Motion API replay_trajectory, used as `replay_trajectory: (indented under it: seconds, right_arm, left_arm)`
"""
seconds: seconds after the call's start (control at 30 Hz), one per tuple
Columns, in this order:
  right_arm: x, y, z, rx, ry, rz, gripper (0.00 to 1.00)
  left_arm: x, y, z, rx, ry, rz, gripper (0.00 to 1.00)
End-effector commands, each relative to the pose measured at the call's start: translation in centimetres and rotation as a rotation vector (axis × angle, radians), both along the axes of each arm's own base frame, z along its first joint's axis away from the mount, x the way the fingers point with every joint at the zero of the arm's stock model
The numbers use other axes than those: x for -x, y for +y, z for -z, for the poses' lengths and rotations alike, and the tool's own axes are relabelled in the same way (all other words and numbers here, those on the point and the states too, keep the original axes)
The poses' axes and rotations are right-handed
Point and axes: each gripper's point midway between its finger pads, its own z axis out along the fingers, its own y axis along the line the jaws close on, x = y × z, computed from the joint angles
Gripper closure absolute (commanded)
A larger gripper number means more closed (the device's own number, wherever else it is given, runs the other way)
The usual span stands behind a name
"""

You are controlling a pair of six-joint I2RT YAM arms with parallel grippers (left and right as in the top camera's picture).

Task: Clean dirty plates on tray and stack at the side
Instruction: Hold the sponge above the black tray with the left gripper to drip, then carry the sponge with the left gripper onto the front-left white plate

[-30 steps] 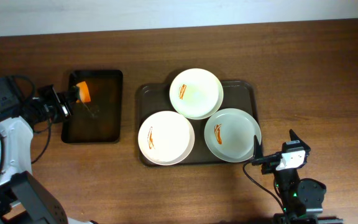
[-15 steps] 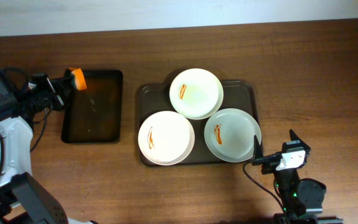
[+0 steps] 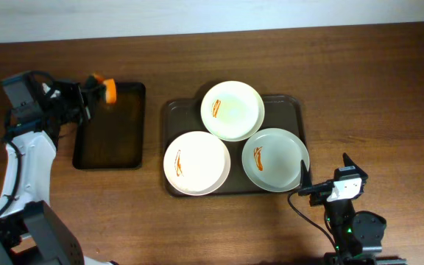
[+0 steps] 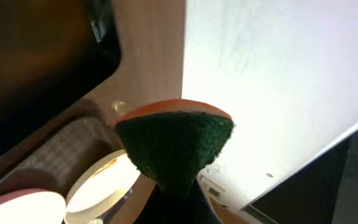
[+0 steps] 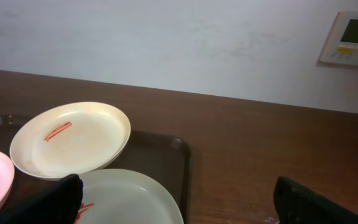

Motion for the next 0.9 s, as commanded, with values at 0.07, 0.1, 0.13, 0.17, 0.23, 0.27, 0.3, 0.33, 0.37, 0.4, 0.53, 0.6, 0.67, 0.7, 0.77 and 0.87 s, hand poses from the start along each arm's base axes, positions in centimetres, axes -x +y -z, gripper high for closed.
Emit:
replay_trajectory:
  seconds: [0.07,0.1,0.13,0.17,0.23,0.27,0.3,0.33,0.37,0.4,0.53,0.6,0.67,0.7,0.77,0.87]
  right_arm:
    - [0.0,-0.3,0.3,0.007,0.005,0.016,0.02]
    - [0.0,-0.3,0.3,0.007,0.006,0.015,0.02]
    - [0.0,-0.3,0.3,0.007,0.006,0.015,0.02]
    - [0.0,-0.3,0.3,0.007,0.005,0.015,0.02]
    - [0.0,-0.3,0.3,0.007,0.005,0.015,0.02]
    - [0.0,-0.3,0.3,0.007,0.006,0.015,0.02]
    - [0.0,-0.3,0.3,0.007,0.006,0.015,0.02]
    - [0.0,-0.3,0.3,0.007,0.006,0.016,0.02]
    - [0.0,-0.3,0.3,0.007,0.005,0.015,0.02]
    - [0.0,-0.3,0.3,0.007,0.005,0.016,0.02]
    - [0.0,-0.3,0.3,0.007,0.006,0.015,0.02]
    - [0.0,-0.3,0.3,0.007,0.006,0.015,0.02]
    - [0.0,-0.3,0.3,0.007,0.006,0.015,0.02]
    - [0.0,-0.3,0.3,0.007,0.006,0.015,0.02]
    - [0.0,-0.3,0.3,0.007,0.006,0.016,0.02]
    - [0.0,-0.3,0.3,0.007,0.006,0.015,0.02]
  left_arm:
    - [5.5,2.3,9.3,-0.360,0.454,-0.146,1.00]
    - [5.4,1.7,10.2,-0.398,0.460,-0.101,1.00]
    - [5.2,1.2,10.1,-0.391,0.448,-0.089,1.00]
    - [4.2,0.6,9.2,-0.358,0.391,-0.070,1.00]
    - [1.0,-1.6,4.3,-0.229,0.140,0.016,1.00]
    - [0.3,-2.0,2.5,-0.212,0.060,0.034,1.00]
    - [-0.9,-2.2,-1.5,-0.208,-0.108,0.054,1.00]
    - [-1.3,-1.9,-4.3,-0.238,-0.206,0.038,1.00]
    - [-1.5,-1.4,-6.5,-0.312,-0.296,0.027,1.00]
    - [-1.6,-0.8,-8.2,-0.418,-0.375,0.026,1.00]
    - [-0.3,0.1,-5.4,-0.810,-0.302,0.110,1.00]
    - [0.7,1.7,-0.1,-1.023,-0.104,0.186,1.00]
    - [0.5,1.6,3.5,-1.084,-0.031,0.269,1.00]
    - [0.2,1.3,5.0,-1.103,-0.023,0.322,1.00]
    - [-0.1,0.9,5.9,-1.192,-0.054,0.440,1.00]
    - [-1.0,1.0,0.9,-1.286,-0.187,0.411,1.00]
